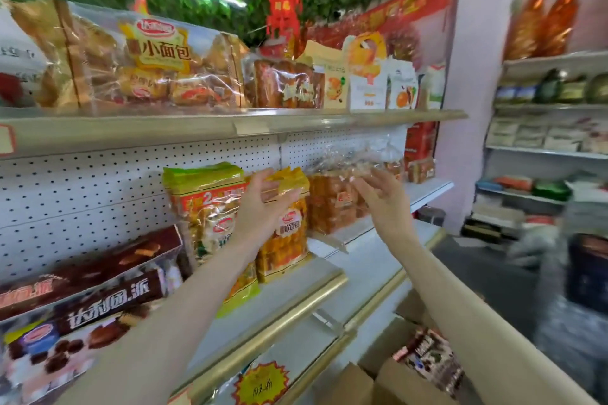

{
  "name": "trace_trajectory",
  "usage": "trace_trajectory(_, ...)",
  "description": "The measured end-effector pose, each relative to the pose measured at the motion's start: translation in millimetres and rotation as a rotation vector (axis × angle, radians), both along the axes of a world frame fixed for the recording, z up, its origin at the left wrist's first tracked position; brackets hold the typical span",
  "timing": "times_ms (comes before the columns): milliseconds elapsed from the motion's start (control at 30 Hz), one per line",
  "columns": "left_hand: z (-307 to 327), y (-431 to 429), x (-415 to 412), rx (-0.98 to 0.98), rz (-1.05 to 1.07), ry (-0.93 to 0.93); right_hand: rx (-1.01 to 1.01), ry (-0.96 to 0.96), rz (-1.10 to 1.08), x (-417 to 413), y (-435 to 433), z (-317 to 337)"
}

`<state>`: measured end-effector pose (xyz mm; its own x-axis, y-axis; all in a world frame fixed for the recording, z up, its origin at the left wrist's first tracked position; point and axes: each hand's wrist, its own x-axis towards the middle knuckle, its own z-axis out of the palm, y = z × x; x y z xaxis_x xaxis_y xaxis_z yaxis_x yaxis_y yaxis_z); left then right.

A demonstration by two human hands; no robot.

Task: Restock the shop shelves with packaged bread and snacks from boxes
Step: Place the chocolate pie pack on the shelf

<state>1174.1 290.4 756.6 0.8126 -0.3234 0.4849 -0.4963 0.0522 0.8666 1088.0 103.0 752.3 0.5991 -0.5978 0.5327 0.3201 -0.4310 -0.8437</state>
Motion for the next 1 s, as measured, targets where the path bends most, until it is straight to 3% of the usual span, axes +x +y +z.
trace_trajectory(500, 4, -237, -124, -0.039, -0.619, 0.018, -0.049, 0.027, -0.615, -209, -145, 10)
trace_trajectory(1000, 4, -527, -324, -0.022, -0.858, 0.063, -0.079, 0.021, -0.864, -419, -390, 12)
